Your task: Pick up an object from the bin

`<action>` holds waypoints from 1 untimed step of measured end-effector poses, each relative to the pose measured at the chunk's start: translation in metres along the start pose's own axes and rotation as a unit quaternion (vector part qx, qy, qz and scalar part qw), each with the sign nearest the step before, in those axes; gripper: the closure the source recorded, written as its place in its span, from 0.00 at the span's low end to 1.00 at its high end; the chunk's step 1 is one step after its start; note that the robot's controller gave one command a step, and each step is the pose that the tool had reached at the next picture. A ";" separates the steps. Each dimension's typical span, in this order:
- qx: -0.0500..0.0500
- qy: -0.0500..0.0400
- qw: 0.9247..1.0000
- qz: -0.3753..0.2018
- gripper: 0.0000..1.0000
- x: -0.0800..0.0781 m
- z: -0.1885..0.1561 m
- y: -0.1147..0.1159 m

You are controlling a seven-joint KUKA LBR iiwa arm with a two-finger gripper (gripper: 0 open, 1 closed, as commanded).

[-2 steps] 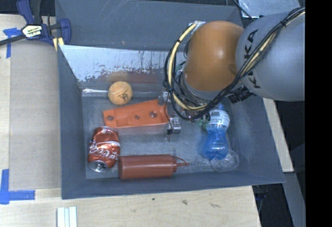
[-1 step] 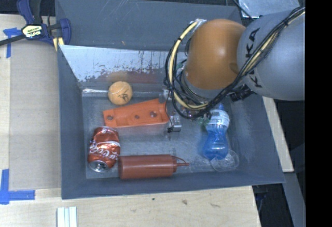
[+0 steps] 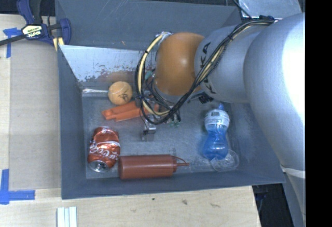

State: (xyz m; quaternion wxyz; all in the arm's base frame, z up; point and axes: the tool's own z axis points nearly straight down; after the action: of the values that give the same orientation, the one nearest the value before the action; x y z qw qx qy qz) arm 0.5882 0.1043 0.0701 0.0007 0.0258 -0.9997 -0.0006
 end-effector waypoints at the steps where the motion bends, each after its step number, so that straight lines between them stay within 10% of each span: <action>1: 0.000 -0.004 1.000 -0.031 0.00 -0.002 -0.082 -0.007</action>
Offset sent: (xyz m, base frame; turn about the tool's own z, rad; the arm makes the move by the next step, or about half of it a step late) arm 0.0000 0.0000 0.0000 0.0000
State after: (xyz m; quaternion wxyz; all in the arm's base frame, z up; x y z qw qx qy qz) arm 0.5907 0.0969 0.1524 -0.0037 0.0567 -0.9984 -0.0003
